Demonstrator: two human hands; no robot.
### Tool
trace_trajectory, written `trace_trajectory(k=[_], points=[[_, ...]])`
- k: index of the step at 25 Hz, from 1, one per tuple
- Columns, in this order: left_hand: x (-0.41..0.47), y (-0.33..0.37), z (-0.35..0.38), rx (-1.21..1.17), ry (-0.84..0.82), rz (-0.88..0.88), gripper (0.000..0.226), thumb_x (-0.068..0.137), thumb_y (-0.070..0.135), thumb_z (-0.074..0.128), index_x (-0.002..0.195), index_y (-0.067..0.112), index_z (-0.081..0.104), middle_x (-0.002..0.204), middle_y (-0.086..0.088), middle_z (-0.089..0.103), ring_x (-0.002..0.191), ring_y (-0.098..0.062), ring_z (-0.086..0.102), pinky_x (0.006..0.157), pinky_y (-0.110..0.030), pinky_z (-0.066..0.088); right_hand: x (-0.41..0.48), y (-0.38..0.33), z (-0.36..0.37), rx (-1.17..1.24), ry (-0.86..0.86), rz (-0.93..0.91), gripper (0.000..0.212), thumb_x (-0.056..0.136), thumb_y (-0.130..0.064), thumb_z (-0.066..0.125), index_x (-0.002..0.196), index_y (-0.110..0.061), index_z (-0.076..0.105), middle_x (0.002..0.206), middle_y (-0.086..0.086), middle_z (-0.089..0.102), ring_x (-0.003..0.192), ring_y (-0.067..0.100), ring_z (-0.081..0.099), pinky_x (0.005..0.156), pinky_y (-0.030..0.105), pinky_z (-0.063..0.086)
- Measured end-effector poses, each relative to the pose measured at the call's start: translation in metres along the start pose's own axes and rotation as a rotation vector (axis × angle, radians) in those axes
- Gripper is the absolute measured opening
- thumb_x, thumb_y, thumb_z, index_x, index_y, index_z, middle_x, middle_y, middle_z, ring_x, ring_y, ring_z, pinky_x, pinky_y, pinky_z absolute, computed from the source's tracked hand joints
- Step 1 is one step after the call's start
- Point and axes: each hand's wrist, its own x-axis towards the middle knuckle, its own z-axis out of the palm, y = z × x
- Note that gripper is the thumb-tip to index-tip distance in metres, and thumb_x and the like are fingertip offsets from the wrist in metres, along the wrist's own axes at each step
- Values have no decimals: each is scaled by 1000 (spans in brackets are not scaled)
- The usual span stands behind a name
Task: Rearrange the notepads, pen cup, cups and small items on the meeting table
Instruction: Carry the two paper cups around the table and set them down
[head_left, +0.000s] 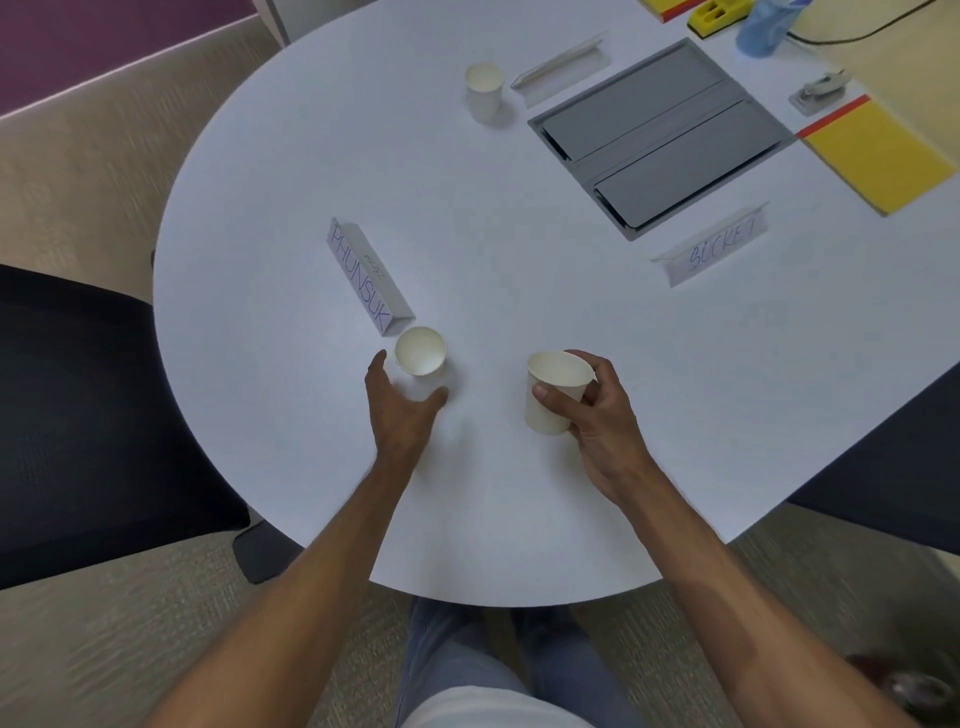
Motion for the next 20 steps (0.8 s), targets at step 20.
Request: trace_trajectory(k=[20], points=[[-84, 110, 35, 469, -246, 655, 59, 94, 27, 61, 147, 16, 41, 162, -4, 25, 146, -22, 31, 106, -40, 41, -29, -58, -84, -216, 186, -183, 63, 72, -18, 91, 124, -26, 57, 124, 6, 63, 117, 31, 61, 90, 40, 55]])
